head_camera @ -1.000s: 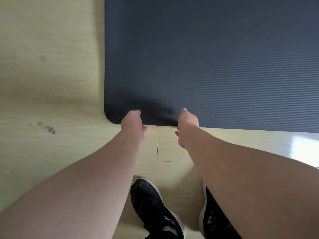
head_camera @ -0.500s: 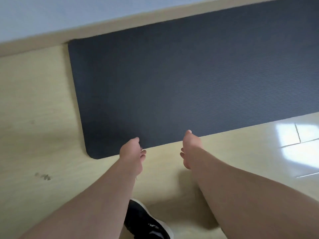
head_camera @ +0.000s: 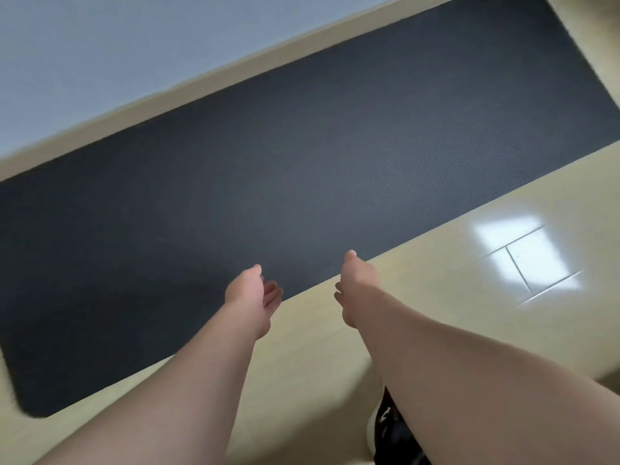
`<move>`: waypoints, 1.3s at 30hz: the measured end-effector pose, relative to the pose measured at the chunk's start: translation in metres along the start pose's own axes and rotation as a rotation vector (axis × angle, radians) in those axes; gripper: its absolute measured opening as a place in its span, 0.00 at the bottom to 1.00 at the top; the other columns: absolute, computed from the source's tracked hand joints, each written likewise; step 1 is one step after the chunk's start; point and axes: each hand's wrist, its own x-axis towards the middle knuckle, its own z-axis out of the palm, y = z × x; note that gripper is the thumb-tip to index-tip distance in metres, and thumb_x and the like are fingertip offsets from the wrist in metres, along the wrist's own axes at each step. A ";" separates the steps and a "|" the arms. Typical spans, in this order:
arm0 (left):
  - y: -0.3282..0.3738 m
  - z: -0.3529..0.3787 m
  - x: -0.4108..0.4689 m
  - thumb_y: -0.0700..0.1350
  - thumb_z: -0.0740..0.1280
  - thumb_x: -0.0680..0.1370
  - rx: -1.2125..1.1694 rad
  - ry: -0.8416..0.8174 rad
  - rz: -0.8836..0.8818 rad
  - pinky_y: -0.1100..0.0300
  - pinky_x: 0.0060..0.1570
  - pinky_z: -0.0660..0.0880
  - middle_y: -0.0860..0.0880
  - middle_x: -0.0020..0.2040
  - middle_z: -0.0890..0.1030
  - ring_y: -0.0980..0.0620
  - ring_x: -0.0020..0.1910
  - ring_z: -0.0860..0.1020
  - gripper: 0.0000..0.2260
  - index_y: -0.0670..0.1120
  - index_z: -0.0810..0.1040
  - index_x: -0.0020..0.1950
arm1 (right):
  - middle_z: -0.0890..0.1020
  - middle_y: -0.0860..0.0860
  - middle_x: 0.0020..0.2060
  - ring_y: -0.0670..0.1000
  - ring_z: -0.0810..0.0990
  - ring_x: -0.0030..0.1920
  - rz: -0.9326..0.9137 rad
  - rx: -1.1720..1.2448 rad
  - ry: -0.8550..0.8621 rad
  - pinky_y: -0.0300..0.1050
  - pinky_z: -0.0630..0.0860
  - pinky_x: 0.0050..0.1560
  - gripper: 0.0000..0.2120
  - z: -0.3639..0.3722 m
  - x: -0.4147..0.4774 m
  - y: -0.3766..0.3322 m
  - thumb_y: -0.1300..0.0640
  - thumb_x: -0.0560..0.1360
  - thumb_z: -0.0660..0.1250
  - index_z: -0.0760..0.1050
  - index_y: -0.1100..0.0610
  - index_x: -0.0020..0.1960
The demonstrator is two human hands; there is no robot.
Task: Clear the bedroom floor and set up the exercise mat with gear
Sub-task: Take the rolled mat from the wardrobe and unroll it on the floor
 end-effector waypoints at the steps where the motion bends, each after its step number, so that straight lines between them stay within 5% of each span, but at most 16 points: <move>1: -0.003 0.018 -0.006 0.50 0.63 0.84 -0.003 0.010 -0.013 0.49 0.61 0.78 0.41 0.53 0.82 0.42 0.55 0.82 0.17 0.39 0.74 0.67 | 0.78 0.54 0.58 0.59 0.77 0.63 0.005 0.016 0.012 0.56 0.72 0.70 0.22 -0.021 0.004 -0.015 0.45 0.84 0.52 0.71 0.57 0.70; 12: 0.011 0.240 -0.075 0.50 0.63 0.84 0.201 -0.149 0.028 0.51 0.54 0.80 0.41 0.50 0.83 0.43 0.49 0.84 0.14 0.40 0.75 0.60 | 0.76 0.53 0.68 0.58 0.75 0.68 -0.044 0.124 0.119 0.55 0.69 0.73 0.25 -0.191 0.053 -0.163 0.43 0.84 0.51 0.67 0.56 0.75; 15: 0.013 0.299 -0.091 0.50 0.63 0.84 0.245 -0.195 0.063 0.50 0.55 0.80 0.40 0.51 0.83 0.43 0.51 0.84 0.14 0.40 0.75 0.61 | 0.75 0.49 0.48 0.53 0.76 0.46 -0.051 0.199 0.135 0.53 0.71 0.71 0.19 -0.225 0.072 -0.194 0.43 0.83 0.52 0.71 0.53 0.65; 18: 0.008 0.345 -0.096 0.50 0.63 0.84 0.261 -0.198 0.064 0.50 0.56 0.80 0.39 0.52 0.82 0.42 0.52 0.84 0.14 0.40 0.74 0.63 | 0.63 0.48 0.36 0.49 0.62 0.32 -0.021 0.184 0.121 0.45 0.71 0.64 0.13 -0.253 0.096 -0.213 0.44 0.83 0.51 0.66 0.52 0.50; 20: 0.000 0.387 -0.090 0.49 0.62 0.84 0.273 -0.200 0.062 0.49 0.57 0.80 0.39 0.53 0.82 0.42 0.53 0.83 0.15 0.40 0.74 0.65 | 0.66 0.48 0.37 0.51 0.67 0.36 -0.022 0.241 0.120 0.42 0.73 0.56 0.14 -0.280 0.126 -0.233 0.43 0.83 0.52 0.67 0.52 0.47; 22: -0.009 0.433 -0.085 0.49 0.62 0.85 0.272 -0.201 0.052 0.49 0.59 0.79 0.40 0.52 0.82 0.42 0.53 0.83 0.16 0.40 0.74 0.66 | 0.71 0.49 0.43 0.53 0.72 0.44 -0.012 0.289 0.139 0.48 0.76 0.59 0.15 -0.313 0.158 -0.252 0.42 0.83 0.53 0.70 0.52 0.54; 24: -0.024 0.487 -0.073 0.50 0.62 0.85 0.286 -0.187 0.062 0.50 0.61 0.79 0.40 0.52 0.83 0.43 0.53 0.84 0.16 0.41 0.74 0.66 | 0.72 0.49 0.42 0.52 0.73 0.41 -0.046 0.314 0.125 0.48 0.77 0.49 0.14 -0.350 0.194 -0.277 0.42 0.83 0.54 0.70 0.52 0.55; 28: -0.063 0.583 -0.062 0.49 0.62 0.85 0.350 -0.143 0.009 0.50 0.60 0.80 0.41 0.50 0.84 0.43 0.52 0.84 0.14 0.41 0.75 0.64 | 0.78 0.51 0.55 0.55 0.77 0.58 -0.041 0.246 0.105 0.55 0.72 0.70 0.24 -0.426 0.254 -0.307 0.42 0.84 0.53 0.69 0.56 0.72; 33: -0.124 0.704 -0.047 0.48 0.60 0.85 0.293 -0.156 -0.118 0.48 0.58 0.81 0.39 0.50 0.83 0.41 0.52 0.84 0.13 0.38 0.72 0.62 | 0.76 0.48 0.53 0.53 0.76 0.59 0.028 0.239 0.146 0.52 0.70 0.72 0.26 -0.524 0.327 -0.329 0.42 0.84 0.51 0.71 0.58 0.71; 39: -0.171 0.774 -0.022 0.51 0.63 0.84 0.019 -0.094 -0.274 0.46 0.63 0.78 0.38 0.53 0.76 0.43 0.46 0.79 0.22 0.38 0.68 0.72 | 0.71 0.54 0.53 0.54 0.71 0.52 0.035 0.341 0.125 0.60 0.71 0.71 0.24 -0.575 0.397 -0.349 0.47 0.84 0.56 0.70 0.61 0.74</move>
